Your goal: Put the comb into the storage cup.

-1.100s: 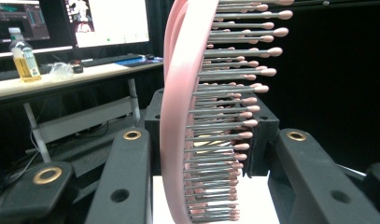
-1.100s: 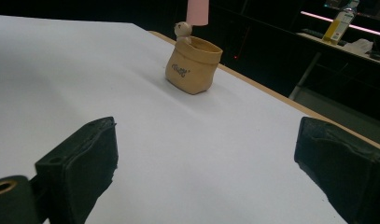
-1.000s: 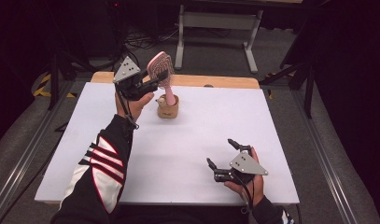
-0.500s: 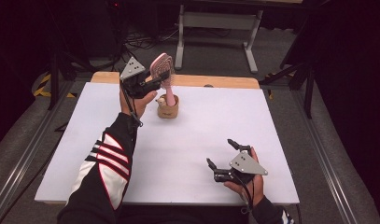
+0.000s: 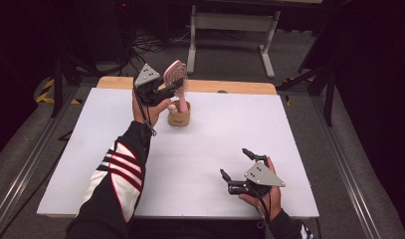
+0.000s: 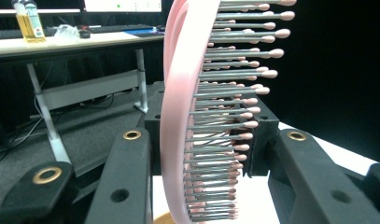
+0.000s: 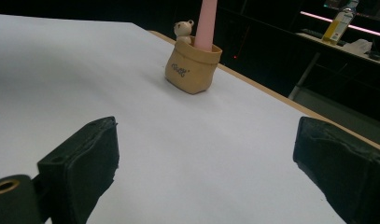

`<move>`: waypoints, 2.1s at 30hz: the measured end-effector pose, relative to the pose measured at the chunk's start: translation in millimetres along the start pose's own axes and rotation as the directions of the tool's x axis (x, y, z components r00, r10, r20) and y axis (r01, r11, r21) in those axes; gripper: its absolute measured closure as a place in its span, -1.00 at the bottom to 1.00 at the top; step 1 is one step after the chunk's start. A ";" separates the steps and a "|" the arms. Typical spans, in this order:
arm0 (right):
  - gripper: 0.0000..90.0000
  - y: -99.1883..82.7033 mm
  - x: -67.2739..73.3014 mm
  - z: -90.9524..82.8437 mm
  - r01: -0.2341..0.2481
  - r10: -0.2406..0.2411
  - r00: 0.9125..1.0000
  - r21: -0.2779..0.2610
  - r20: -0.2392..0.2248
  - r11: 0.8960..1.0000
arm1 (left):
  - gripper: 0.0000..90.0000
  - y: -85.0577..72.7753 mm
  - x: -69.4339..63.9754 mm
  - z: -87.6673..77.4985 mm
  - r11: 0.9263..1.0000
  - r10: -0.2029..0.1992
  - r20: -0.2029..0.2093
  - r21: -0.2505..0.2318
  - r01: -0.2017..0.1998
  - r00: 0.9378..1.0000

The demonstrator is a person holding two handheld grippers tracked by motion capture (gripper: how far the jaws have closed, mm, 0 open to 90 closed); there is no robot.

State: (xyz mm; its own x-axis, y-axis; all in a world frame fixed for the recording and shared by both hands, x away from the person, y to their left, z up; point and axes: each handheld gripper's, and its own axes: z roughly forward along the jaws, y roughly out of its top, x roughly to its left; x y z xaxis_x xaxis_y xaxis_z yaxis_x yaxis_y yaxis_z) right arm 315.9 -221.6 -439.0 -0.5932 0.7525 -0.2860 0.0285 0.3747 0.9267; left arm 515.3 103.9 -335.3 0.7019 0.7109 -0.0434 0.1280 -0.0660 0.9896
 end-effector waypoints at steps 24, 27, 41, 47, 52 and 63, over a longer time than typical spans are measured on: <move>-0.81 -1.5 1.0 2.0 0.004 -0.004 1.000 0.014 0.006 1.000 | 0.40 -17.7 10.2 5.9 0.999 -0.044 -0.036 0.028 0.045 0.998; -0.81 -1.5 1.3 2.3 0.004 -0.004 1.000 0.014 0.003 1.000 | 0.40 -23.3 10.7 8.6 0.998 -0.051 -0.029 0.033 0.052 0.998; -0.80 -1.7 1.3 2.2 0.005 -0.005 1.000 0.018 0.007 1.000 | 0.39 -33.9 10.8 13.4 0.995 -0.086 -0.021 0.041 0.086 0.996; -0.80 -2.0 0.6 1.9 0.002 -0.002 1.000 0.019 0.006 1.000 | 0.39 -39.8 12.7 15.5 0.995 -0.092 -0.029 0.039 0.093 0.995; -0.79 -2.1 1.4 2.3 0.007 -0.007 1.000 0.027 -0.001 1.000 | 0.39 -40.0 12.3 15.9 0.995 -0.091 -0.030 0.038 0.092 0.995; -0.78 -2.0 2.5 2.8 0.008 -0.008 1.000 0.027 -0.004 1.000 | 0.36 -39.0 20.3 14.7 0.995 -0.071 -0.036 0.069 0.073 0.997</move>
State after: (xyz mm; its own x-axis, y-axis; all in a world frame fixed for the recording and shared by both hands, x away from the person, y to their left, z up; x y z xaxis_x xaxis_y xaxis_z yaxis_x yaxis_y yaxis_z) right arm 316.6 -218.9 -442.3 -0.5968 0.7471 -0.2927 0.0451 0.3954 0.9174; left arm 534.9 110.6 -376.8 0.6656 0.7384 -0.1087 0.2271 -0.0617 0.9719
